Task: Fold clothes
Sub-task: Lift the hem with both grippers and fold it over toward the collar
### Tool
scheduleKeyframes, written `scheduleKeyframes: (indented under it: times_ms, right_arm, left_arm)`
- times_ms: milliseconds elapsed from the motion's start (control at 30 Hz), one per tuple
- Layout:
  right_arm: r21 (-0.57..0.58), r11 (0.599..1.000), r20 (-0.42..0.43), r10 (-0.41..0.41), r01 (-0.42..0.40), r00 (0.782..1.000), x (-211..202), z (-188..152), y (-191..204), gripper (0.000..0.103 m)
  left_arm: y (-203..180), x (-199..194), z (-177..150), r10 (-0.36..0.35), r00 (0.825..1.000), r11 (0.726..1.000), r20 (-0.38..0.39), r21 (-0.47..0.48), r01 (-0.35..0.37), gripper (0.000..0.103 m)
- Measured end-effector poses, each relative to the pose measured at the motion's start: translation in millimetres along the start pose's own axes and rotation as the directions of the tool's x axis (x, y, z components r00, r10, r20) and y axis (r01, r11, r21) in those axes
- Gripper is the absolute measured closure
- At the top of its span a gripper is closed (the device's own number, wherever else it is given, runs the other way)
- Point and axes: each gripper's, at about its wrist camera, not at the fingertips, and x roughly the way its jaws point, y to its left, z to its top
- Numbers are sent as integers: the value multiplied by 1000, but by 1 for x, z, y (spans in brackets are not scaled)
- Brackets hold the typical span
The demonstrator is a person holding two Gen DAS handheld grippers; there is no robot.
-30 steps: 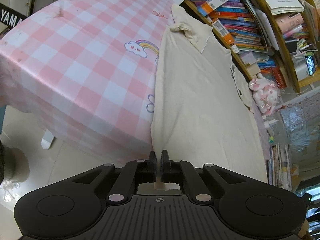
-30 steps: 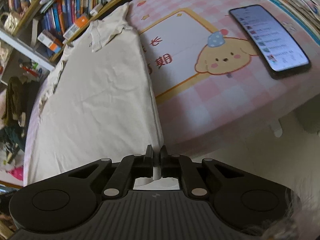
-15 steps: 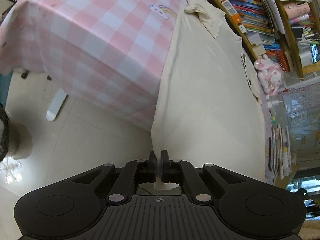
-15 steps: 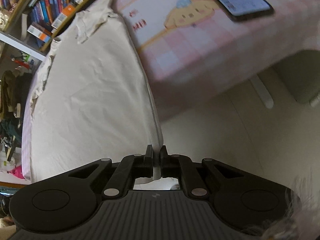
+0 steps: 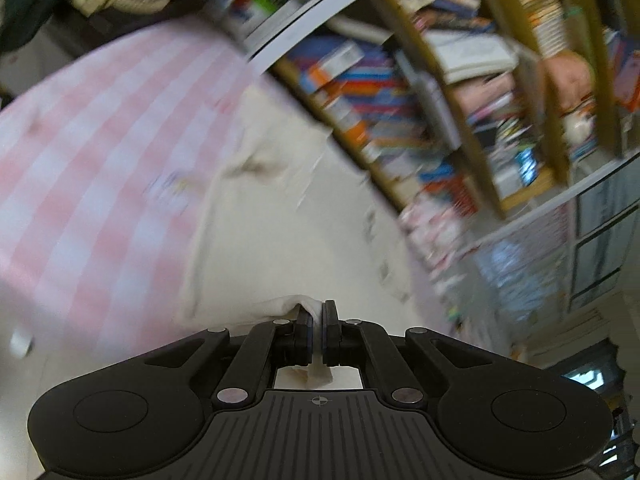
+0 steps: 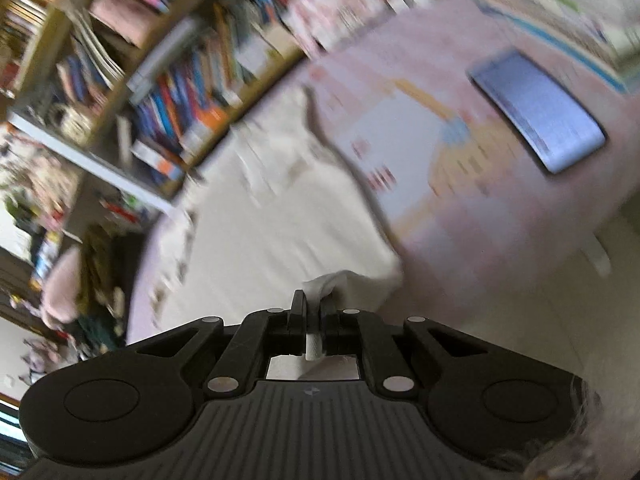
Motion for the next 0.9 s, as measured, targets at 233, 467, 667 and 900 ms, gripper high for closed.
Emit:
scheduleKeyframes:
  times_ms: [233,467,667,900]
  right_arm:
    - [-30,997,148,73,-69,986,10,48,40,97]
    - [-32,995,205,101,-97,974,36,89,65,97]
    - [-37,993,213,121,-116,970,71,127,73,97]
    - [9,989,184,142,-147,973,135,179,66,97]
  left_arm:
    - [-14,20,47,-39,995,999,89,21,37,100]
    - [-20,46,85,-26,989,1000,146,2,26,100]
    - [-23,78,119,-27,973,997,228,-65,43,100]
    - [-29,137,163,44,965,995,257,-99,-19,100]
